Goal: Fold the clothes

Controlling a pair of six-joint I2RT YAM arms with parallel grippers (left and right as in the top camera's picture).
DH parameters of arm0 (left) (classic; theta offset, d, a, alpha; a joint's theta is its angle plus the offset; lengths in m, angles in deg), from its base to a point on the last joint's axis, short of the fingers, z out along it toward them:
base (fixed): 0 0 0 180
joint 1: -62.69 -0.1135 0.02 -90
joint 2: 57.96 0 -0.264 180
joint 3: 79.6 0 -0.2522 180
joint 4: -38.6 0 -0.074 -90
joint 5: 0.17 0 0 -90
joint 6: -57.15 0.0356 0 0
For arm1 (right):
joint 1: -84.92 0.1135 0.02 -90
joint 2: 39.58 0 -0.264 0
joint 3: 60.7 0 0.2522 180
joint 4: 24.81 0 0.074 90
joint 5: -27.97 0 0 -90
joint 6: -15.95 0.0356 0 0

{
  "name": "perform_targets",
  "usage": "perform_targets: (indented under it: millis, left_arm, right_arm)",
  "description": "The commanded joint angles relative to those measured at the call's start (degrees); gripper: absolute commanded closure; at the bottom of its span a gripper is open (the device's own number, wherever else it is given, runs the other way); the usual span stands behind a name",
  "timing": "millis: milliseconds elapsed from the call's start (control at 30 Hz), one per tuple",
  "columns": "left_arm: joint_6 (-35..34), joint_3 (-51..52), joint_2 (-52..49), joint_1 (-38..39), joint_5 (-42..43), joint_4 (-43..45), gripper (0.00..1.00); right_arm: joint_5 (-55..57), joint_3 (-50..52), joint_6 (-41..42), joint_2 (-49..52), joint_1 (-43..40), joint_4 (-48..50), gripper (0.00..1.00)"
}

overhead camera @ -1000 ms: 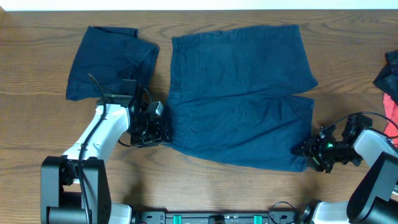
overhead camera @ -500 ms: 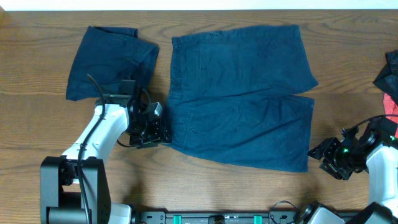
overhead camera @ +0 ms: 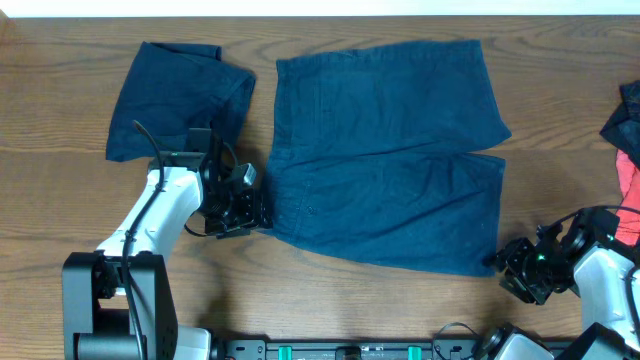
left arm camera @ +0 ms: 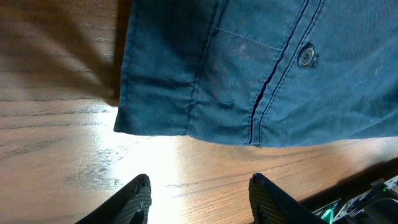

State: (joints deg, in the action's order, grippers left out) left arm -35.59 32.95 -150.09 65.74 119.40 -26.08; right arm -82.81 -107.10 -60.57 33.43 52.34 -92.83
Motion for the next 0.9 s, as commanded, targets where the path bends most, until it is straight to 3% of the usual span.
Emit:
perform_targets:
  millis: [0,333,800,867]
  left_arm:
    - [0.2,-0.4,0.1,-0.3,-0.7,-0.3,0.47]
    - [0.1,-0.4,0.1,-0.3,-0.7,-0.5,0.47]
    - [0.6,-0.4,0.1,-0.3,-0.7,-0.7,0.47]
    - [0.6,-0.4,0.1,-0.3,-0.7,-0.7,0.47]
  right_arm:
    - [0.0,1.9,1.9,-0.2,-0.4,2.3,0.5]
    - [-0.7,8.0,5.2,-0.1,-0.4,9.4,0.49]
    - [-0.7,7.4,4.6,-0.2,-0.4,9.7,0.99]
    - [-0.8,6.6,4.0,-0.2,-0.4,9.4,0.99]
